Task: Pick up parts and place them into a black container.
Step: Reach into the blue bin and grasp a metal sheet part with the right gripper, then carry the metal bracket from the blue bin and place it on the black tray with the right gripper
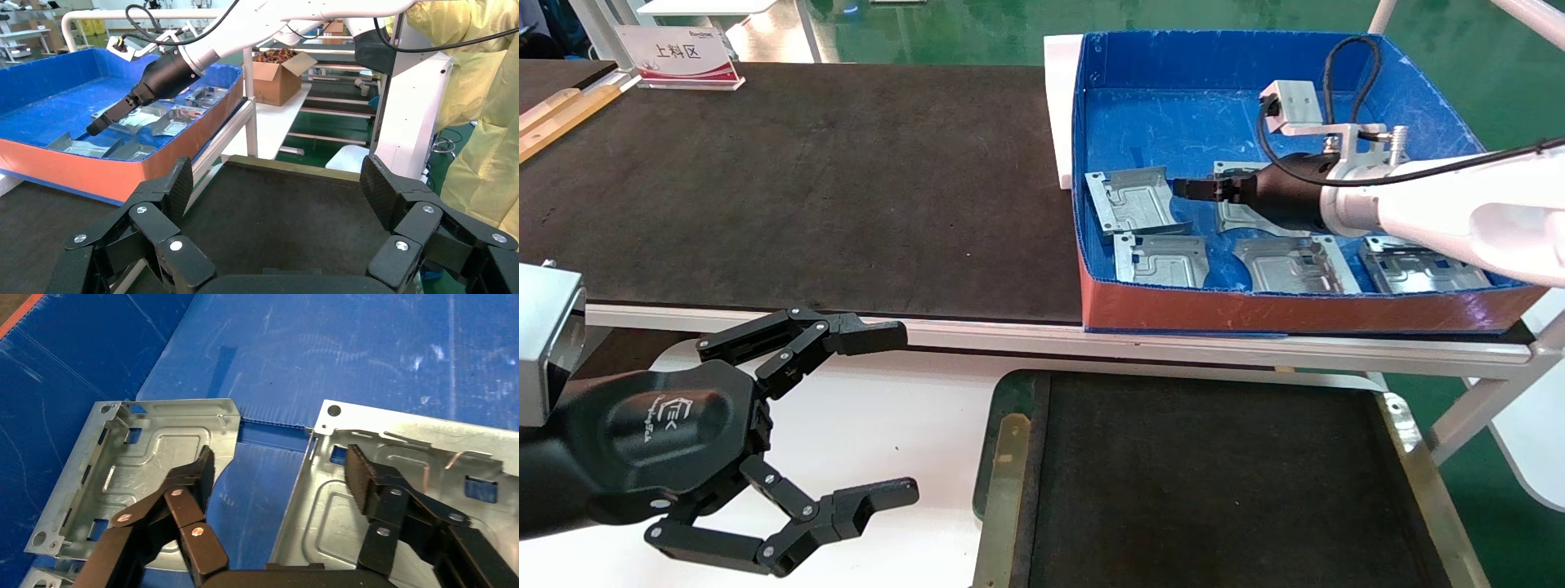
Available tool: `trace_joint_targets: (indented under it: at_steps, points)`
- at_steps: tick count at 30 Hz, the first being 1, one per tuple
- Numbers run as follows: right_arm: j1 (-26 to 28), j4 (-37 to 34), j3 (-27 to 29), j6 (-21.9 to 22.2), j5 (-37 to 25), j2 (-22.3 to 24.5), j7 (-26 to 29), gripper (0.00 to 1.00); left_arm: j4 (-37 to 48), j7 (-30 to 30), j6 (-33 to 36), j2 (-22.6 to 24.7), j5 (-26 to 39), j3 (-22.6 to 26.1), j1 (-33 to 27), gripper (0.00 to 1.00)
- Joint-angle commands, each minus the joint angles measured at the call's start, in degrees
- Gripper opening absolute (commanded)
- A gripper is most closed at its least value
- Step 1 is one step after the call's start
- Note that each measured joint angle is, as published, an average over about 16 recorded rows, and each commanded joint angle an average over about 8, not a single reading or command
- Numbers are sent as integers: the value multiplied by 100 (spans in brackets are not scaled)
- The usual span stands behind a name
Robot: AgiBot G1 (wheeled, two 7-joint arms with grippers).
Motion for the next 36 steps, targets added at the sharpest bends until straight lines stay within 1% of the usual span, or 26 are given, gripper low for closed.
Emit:
trace_joint_targets:
  at_steps: [1, 21, 36]
  points:
    - [15, 1, -13, -25, -18, 18, 5, 0, 0, 0, 0, 0, 0, 0, 0, 100]
    - [117, -19, -84, -207, -123, 53, -6, 0, 0, 0, 0, 0, 0, 0, 0, 100]
    - [91, -53, -102, -309, -153, 76, -79, 0, 0, 0, 0, 0, 0, 0, 0, 100]
